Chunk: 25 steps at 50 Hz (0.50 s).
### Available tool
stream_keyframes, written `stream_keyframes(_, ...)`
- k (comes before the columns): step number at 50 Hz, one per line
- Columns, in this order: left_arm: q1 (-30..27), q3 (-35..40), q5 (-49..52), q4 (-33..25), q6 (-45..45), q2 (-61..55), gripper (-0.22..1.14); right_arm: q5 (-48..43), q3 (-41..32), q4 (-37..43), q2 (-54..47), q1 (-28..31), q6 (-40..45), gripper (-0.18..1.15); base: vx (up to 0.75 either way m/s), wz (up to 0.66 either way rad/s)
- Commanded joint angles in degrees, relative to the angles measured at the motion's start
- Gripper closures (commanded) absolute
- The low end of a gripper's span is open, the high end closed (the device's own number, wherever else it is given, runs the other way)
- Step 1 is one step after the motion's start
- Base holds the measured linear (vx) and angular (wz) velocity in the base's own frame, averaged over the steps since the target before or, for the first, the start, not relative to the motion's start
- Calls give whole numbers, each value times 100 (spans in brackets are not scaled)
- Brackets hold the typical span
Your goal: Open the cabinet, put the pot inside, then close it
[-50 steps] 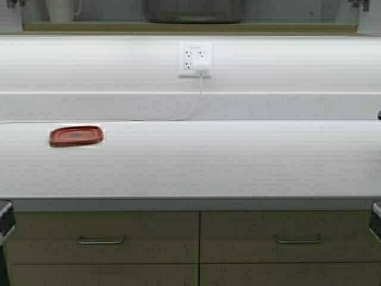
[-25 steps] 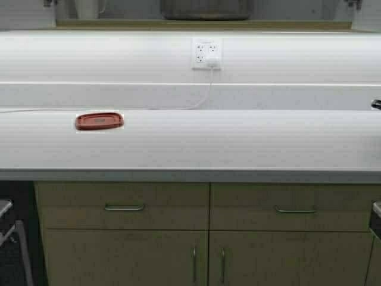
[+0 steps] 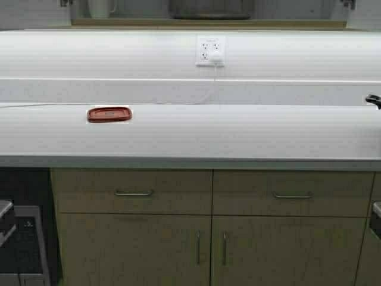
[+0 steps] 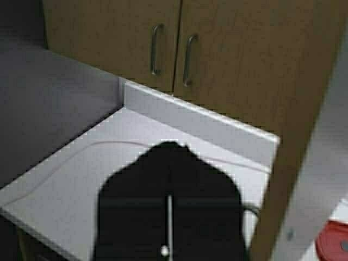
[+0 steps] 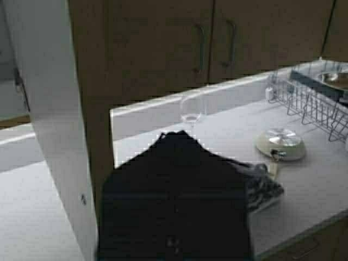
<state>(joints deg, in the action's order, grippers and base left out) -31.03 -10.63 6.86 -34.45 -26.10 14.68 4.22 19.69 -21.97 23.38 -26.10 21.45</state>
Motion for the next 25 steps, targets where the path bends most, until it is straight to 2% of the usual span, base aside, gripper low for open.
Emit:
stream_keyframes(1, -70, 1213, 53, 9, 18, -817, 87, -53, -967, -18, -659, -18, -18, 90, -9, 0)
stream_keyframes(14, 264, 3322, 694, -9, 62, -2435, 87, -9, -2197, 0, -1872, 44, -9, 90, -6, 1)
stream_keyframes(25, 791, 4254, 721, -9, 53, -3103, 87, 0, -2461, 0, -2232, 369, -9, 90, 0, 0)
